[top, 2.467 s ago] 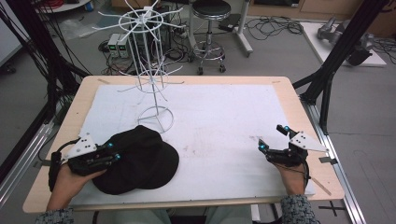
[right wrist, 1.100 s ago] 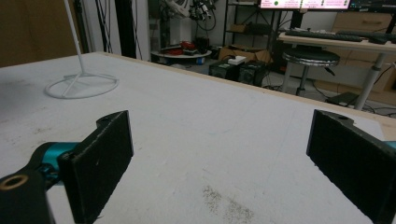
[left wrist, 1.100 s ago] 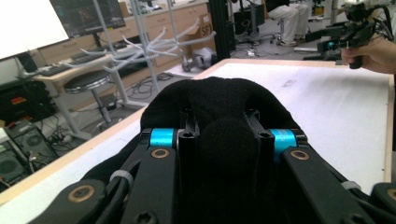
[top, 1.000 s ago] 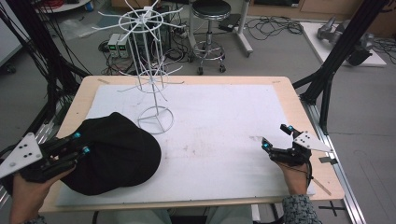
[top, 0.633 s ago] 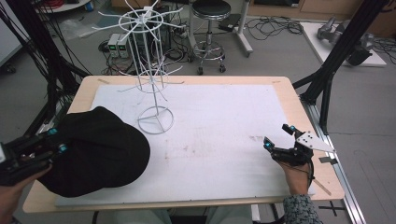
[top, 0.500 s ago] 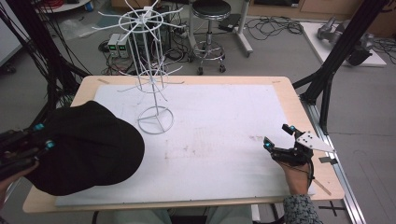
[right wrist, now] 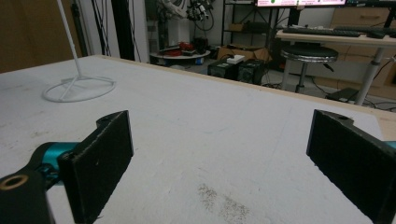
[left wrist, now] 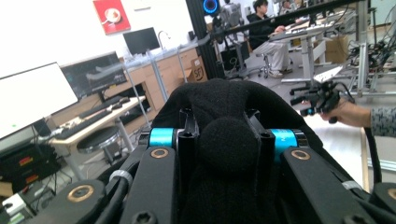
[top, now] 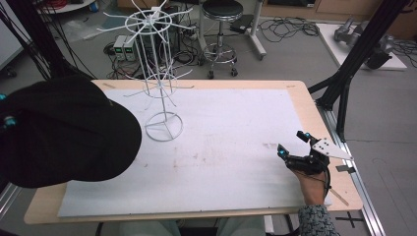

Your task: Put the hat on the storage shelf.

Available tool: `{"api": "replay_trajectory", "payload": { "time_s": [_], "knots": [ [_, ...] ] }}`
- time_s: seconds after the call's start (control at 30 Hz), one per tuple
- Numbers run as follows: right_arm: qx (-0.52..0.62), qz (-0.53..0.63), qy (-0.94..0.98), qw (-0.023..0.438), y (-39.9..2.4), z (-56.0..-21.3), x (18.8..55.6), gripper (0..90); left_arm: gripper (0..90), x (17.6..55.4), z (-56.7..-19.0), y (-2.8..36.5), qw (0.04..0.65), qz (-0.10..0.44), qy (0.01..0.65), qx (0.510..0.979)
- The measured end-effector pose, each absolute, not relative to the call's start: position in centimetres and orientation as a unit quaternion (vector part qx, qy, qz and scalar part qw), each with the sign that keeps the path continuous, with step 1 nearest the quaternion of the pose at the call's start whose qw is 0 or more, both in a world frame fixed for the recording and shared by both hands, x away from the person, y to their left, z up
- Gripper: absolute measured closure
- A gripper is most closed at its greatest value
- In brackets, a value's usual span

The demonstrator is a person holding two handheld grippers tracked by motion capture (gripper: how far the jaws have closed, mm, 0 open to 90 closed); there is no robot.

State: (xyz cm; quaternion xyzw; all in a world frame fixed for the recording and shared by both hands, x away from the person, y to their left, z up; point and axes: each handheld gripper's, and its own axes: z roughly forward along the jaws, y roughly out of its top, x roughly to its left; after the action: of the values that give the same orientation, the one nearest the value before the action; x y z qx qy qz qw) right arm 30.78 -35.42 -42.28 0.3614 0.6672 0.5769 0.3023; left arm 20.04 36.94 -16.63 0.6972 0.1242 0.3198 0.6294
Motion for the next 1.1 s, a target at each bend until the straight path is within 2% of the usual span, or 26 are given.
{"api": "replay_trajectory", "payload": {
  "time_s": [0.4,0.63,0.87,1.1],
  "knots": [
    [0.363,0.580,0.665,0.300,-35.6,-42.3,30.8,6.3,70.9,21.6,-11.2,37.2,0.653,0.325,0.104,0.676],
    [0.365,0.581,0.664,0.297,-35.7,-42.3,30.8,6.3,70.8,22.9,-7.8,36.9,0.679,0.314,0.063,0.661],
    [0.371,0.580,0.663,0.293,-35.8,-42.4,30.9,6.3,70.7,24.4,-6.0,35.5,0.693,0.314,0.048,0.647],
    [0.374,0.579,0.663,0.291,-35.9,-42.4,30.9,6.3,70.5,27.4,-5.8,33.2,0.706,0.308,0.047,0.636]
  ]
}}
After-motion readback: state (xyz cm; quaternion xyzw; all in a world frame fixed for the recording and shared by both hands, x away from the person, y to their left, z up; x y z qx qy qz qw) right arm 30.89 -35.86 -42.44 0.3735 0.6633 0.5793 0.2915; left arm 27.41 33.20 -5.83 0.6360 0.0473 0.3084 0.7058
